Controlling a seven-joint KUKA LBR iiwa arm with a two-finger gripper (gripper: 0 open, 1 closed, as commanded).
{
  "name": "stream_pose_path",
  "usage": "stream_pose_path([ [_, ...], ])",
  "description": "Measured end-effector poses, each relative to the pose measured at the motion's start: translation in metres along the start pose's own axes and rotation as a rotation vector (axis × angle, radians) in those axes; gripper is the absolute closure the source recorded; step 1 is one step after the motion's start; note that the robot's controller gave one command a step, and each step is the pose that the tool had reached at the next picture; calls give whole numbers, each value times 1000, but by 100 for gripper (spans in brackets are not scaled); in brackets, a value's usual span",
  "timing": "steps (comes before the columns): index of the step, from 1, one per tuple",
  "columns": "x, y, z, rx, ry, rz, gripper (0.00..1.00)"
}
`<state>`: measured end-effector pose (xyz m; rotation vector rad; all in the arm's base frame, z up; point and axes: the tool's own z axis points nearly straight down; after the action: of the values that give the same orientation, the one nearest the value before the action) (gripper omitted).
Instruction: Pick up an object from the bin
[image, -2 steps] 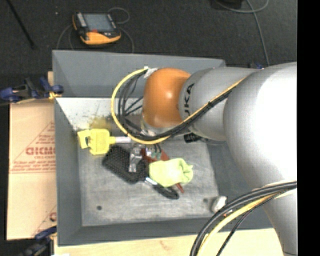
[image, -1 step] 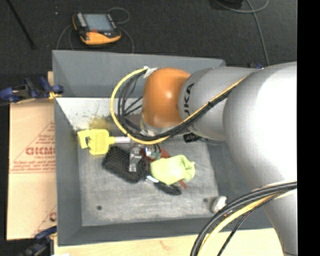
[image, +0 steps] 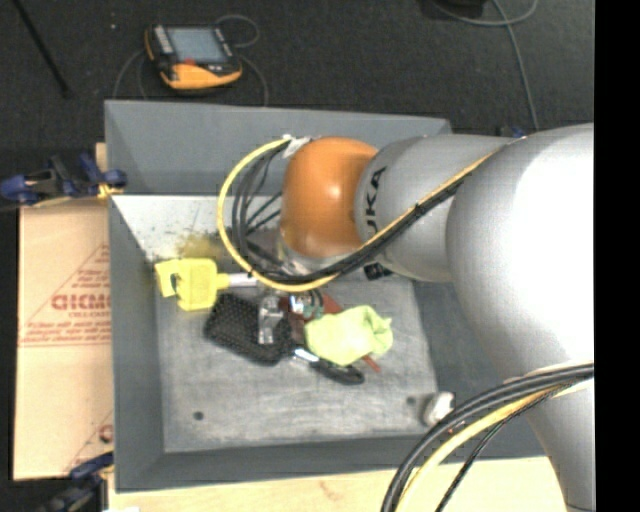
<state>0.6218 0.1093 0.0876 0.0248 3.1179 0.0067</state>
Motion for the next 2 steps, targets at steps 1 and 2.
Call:
stream_pose_path([
  [1, -1, 1, -2, -5, -5, -108, 100],
  [2, 10, -6, -42, 3, 24, -42, 100],
])
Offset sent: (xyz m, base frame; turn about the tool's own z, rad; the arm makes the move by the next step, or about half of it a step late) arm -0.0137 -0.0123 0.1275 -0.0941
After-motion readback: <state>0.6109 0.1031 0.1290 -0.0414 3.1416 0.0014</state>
